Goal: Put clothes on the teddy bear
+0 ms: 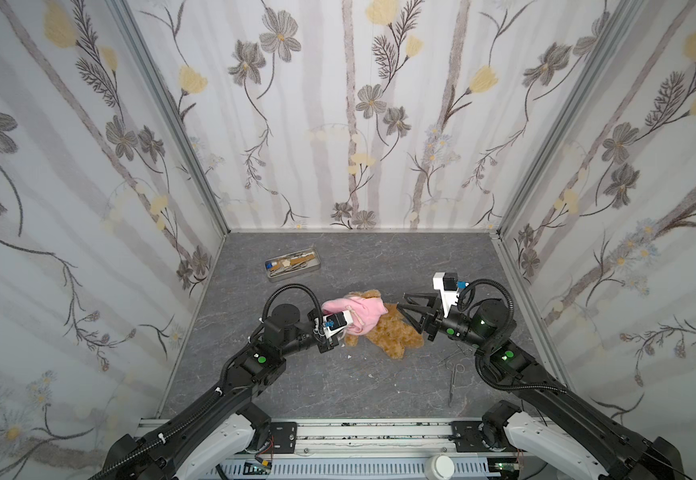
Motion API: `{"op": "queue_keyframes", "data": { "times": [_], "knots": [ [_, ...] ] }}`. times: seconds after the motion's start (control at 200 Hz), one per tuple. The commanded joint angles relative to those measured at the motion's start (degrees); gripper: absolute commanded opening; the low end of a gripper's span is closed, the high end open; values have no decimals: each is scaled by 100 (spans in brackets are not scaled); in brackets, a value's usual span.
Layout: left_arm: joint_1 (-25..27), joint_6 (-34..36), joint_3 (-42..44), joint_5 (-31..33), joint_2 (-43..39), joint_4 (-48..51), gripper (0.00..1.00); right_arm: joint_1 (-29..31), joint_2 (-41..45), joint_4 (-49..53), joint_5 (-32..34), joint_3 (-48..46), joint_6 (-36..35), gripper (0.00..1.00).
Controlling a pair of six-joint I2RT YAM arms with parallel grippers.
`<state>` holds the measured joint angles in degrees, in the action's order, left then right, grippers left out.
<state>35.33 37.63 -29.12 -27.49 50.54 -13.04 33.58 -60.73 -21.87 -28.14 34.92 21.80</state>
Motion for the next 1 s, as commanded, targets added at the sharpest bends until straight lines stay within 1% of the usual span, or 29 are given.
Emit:
{"op": "queue_keyframes", "data": {
  "times": [0.0,0.155,0.25,0.27,0.345,0.44,0.505,0.565,0.649,0.714,0.729,0.784,0.894,0.949,0.994],
  "knots": [
    [22,621,-68,-13,60,-524,0,65,-559,646,94,412,14,39],
    [25,243,30,-308,184,-705,0,595,-1168,720,95,752,-148,27],
    [35,-49,215,-435,181,-840,0,938,-1413,592,-45,778,-193,24],
    [31,-90,250,-457,187,-845,0,1002,-1466,568,-66,977,-206,23],
    [35,-297,332,-548,194,-858,0,1185,-1679,581,-54,1159,-210,23],
    [29,-567,408,-721,184,-880,0,1234,-1836,886,125,1397,-269,29],
    [22,-760,453,-788,162,-898,0,1159,-1759,1276,493,1511,-410,34],
    [-9,-972,517,-847,117,-988,0,984,-1503,1352,682,1401,-442,39],
    [-57,-1240,645,-970,18,-1154,0,657,-1026,1240,784,1056,-331,45],
    [-101,-1408,714,-1035,-39,-1266,0,470,-690,1190,777,869,-295,47],
    [-106,-1438,736,-1041,-48,-1289,0,439,-627,1185,754,701,-287,46],
    [-122,-1542,775,-1055,-75,-1386,0,397,-463,1122,588,482,-217,41],
    [-156,-1669,788,-1070,-64,-1536,0,419,-394,886,-62,138,25,25],
    [-150,-1701,803,-1099,-32,-1578,0,508,-416,624,-317,-74,247,22],
    [-155,-1714,801,-1130,-1,-1599,0,638,-452,308,-459,-241,433,24]
  ]
}}
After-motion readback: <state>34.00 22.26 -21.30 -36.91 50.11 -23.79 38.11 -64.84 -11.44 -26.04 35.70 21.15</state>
